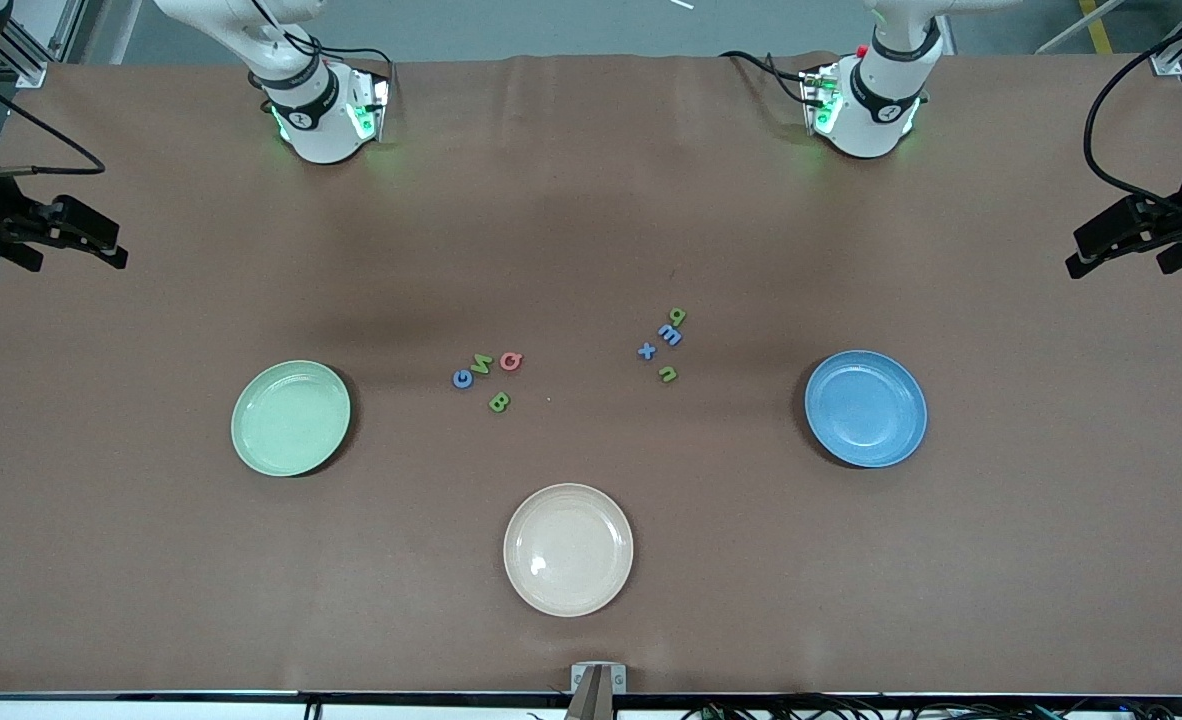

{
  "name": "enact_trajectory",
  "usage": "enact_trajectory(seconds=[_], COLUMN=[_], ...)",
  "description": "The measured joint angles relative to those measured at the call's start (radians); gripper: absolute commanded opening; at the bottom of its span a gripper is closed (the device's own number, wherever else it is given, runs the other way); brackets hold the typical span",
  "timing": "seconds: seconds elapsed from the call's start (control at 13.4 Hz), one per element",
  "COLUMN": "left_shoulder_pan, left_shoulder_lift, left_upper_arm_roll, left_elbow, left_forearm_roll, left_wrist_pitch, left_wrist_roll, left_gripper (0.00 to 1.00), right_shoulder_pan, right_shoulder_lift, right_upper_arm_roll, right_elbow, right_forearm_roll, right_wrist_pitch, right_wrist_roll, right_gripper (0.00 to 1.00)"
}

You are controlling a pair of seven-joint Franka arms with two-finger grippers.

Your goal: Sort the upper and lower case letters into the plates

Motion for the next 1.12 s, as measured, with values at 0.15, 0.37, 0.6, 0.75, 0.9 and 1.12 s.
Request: enact_trajectory(seconds=[0.15,0.37,0.6,0.75,0.9,1.12], left_shoulder_pan=[0.000,0.000,-0.001,-0.005,-0.022,-0.082], left_shoulder_lift=[0.000,0.000,0.000,0.002,0.016,0.081], left_upper_arm_roll=[0.000,0.000,-0.002,-0.007,-0.022,-0.089], left_elbow=[0.000,0.000,0.000,-0.001,-0.005,-0.012], left_forearm_roll=[0.000,0.000,0.000,-0.001,-0.010,-0.015], left_wrist_pitch=[0.000,0.000,0.000,-0.001,-0.003,-0.002], left_wrist_roll=[0.001,0.001,0.000,-0.002,-0.037,-0.206], left_gripper=[1.00,1.00,1.00,1.00,1.00,1.00], right_shoulder_pan=[0.000,0.000,0.000,0.000,0.000,0.000], right_shoulder_lift=[0.000,0.000,0.000,0.000,0.000,0.000], right_upper_arm_roll=[0.000,0.000,0.000,-0.001,-0.002,-0.002], right_elbow=[0.000,0.000,0.000,0.000,0.008,0.027], right_forearm_roll=[0.000,0.000,0.000,0.000,0.000,0.000], right_wrist_pitch=[-0.001,-0.002,-0.003,-0.004,-0.003,-0.007], right_wrist_roll=[0.000,0.000,0.000,0.000,0.000,0.000], right_gripper=[1.00,1.00,1.00,1.00,1.00,1.00])
